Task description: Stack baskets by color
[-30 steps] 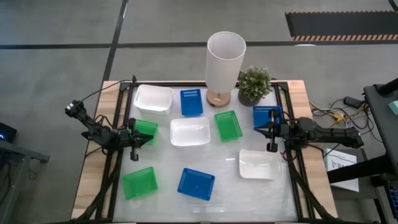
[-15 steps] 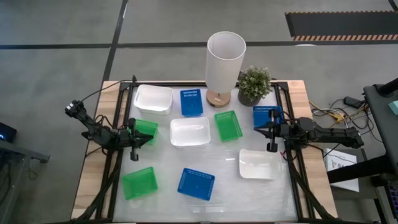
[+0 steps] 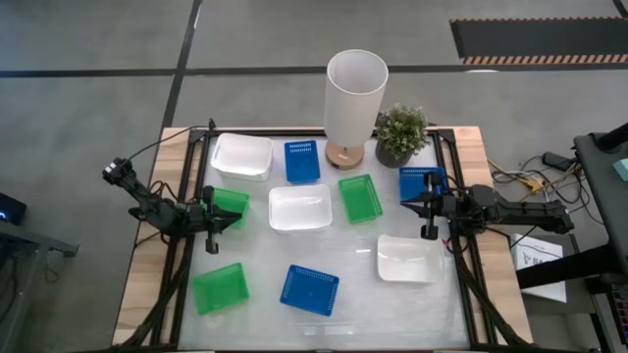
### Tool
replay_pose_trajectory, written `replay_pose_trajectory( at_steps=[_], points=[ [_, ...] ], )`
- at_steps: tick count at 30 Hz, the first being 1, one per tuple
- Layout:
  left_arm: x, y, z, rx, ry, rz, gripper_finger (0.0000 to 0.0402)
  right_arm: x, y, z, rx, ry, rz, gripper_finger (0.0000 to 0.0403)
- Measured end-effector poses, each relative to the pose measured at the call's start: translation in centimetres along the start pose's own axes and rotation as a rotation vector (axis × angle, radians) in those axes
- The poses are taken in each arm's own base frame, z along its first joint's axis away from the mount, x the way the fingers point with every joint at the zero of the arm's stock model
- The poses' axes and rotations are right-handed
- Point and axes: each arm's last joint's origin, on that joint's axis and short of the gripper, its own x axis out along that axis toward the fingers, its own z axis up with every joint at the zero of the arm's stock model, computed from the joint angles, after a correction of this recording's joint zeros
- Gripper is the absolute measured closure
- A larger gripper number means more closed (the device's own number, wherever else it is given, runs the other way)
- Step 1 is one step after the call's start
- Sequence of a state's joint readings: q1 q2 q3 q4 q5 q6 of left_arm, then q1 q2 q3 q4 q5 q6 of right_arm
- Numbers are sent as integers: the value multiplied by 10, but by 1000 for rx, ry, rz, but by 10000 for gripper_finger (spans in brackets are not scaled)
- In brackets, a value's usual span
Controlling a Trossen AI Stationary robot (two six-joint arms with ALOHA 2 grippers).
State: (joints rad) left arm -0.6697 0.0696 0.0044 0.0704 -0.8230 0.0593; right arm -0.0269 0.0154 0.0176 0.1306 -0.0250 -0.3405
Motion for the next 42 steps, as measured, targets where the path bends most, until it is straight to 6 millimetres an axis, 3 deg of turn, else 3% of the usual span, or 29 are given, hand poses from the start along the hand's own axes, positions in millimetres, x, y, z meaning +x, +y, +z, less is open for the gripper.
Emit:
replay_pose_trajectory(
  at_steps=[38, 40, 42],
  points=[
    [0, 0, 0, 0, 0, 0, 394, 0, 0, 0, 1, 0, 1, 394],
    [0, 0, 0, 0, 0, 0, 394, 0, 0, 0, 118, -3, 9, 394],
    [0, 0, 0, 0, 0, 0, 394, 0, 1, 1, 394, -13, 32, 394]
  ],
)
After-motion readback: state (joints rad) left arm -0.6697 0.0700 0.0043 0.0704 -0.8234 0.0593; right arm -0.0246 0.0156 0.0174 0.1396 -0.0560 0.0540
